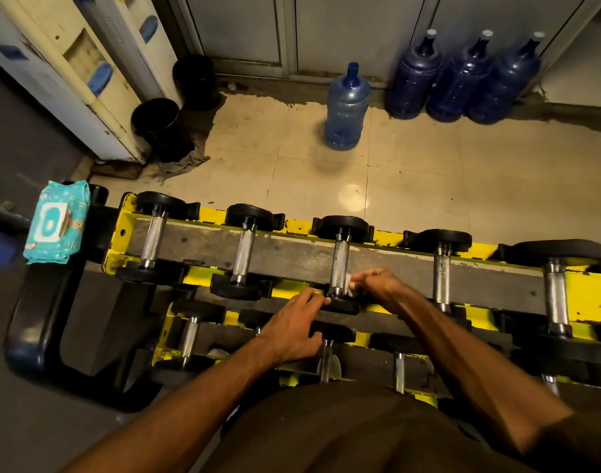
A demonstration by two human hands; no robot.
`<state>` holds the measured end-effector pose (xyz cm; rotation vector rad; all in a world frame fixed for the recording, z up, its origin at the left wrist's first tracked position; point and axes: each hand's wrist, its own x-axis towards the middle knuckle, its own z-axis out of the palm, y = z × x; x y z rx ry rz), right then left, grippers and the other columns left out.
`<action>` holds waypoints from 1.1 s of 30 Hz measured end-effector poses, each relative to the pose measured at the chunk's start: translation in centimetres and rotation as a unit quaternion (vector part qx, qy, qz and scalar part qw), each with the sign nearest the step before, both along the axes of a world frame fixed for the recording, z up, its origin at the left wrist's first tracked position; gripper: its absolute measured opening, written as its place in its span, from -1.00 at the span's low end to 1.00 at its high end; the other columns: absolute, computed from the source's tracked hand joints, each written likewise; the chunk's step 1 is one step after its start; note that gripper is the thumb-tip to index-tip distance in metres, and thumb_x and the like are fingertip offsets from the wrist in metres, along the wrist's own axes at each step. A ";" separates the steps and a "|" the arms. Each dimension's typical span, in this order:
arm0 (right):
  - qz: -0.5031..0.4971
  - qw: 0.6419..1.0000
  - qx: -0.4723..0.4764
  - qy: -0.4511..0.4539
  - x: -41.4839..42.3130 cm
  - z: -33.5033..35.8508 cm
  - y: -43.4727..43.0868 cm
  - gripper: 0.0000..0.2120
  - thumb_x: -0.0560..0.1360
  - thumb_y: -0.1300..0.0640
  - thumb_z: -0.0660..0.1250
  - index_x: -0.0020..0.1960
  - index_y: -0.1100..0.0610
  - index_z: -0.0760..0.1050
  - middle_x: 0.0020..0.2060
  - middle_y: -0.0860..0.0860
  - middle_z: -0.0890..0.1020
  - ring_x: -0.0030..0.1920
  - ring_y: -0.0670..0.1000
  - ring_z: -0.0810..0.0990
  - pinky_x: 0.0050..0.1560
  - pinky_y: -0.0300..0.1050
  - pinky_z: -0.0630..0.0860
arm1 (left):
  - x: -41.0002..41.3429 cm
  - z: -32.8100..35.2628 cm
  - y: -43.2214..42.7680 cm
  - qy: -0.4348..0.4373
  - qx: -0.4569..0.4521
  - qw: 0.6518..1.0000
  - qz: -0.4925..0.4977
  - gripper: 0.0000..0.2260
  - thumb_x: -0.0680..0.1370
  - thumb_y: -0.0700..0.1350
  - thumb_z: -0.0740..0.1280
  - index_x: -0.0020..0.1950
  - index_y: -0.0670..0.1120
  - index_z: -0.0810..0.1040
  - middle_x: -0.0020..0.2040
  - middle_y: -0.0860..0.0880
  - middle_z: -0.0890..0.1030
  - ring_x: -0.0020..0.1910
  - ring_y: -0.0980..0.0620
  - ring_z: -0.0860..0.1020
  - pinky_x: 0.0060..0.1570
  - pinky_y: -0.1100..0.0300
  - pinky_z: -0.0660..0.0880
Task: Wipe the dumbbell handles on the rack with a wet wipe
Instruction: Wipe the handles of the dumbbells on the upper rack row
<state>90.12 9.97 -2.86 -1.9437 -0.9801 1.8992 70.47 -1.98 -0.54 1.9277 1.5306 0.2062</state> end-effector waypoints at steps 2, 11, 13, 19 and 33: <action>0.015 0.999 0.025 -0.017 0.3 0.0 -0.2 -0.86 0.47 0.42 0.39 -0.10 0.21 0.64 -0.03 0.17 0.68 -0.05 0.07 0.66 -0.14 -0.12 0.62 | 0.1 -0.1 0.0 0.004 0.004 1.000 -0.006 -0.41 0.50 -0.04 0.40 0.51 0.00 0.30 0.37 0.04 0.30 0.35 0.08 0.35 0.30 0.12 0.48; -0.095 0.995 0.009 0.012 -2.0 -0.6 0.0 -0.81 0.51 0.41 0.30 0.00 0.18 0.60 -0.04 0.15 0.63 -0.05 0.10 0.62 -0.12 -0.05 0.61 | 0.0 -0.3 0.1 0.009 0.010 1.000 -0.008 -0.41 0.51 -0.03 0.39 0.52 0.02 0.30 0.38 0.05 0.30 0.33 0.09 0.38 0.26 0.18 0.46; -0.006 0.998 0.042 -0.038 -1.2 -0.1 -0.6 -0.90 0.51 0.34 0.36 -0.12 0.18 0.60 -0.06 0.13 0.63 -0.01 0.09 0.61 -0.12 -0.08 0.59 | -0.1 -0.5 0.1 0.006 0.011 1.000 -0.005 -0.41 0.51 -0.03 0.40 0.51 0.03 0.30 0.37 0.05 0.30 0.32 0.09 0.37 0.27 0.16 0.48; 0.186 0.908 0.344 -0.149 -2.3 1.9 -0.6 -0.94 0.48 0.14 0.48 -0.06 0.07 0.66 -0.14 -0.09 0.64 -0.12 -0.16 0.59 -0.19 -0.32 0.47 | 0.1 -0.6 0.0 -0.003 0.006 1.000 0.003 -0.41 0.51 -0.04 0.41 0.51 0.03 0.30 0.38 0.05 0.28 0.31 0.10 0.37 0.23 0.18 0.49; 0.720 0.481 0.260 -0.427 -10.5 4.1 5.0 -0.82 0.55 0.07 0.31 0.04 0.16 0.56 -0.16 0.00 0.55 -0.13 0.03 0.54 -0.15 -0.09 0.48 | -0.4 -1.0 -0.4 0.013 0.013 1.000 -0.005 -0.45 0.50 -0.09 0.36 0.49 0.02 0.34 0.35 0.05 0.32 0.31 0.05 0.41 0.18 0.13 0.53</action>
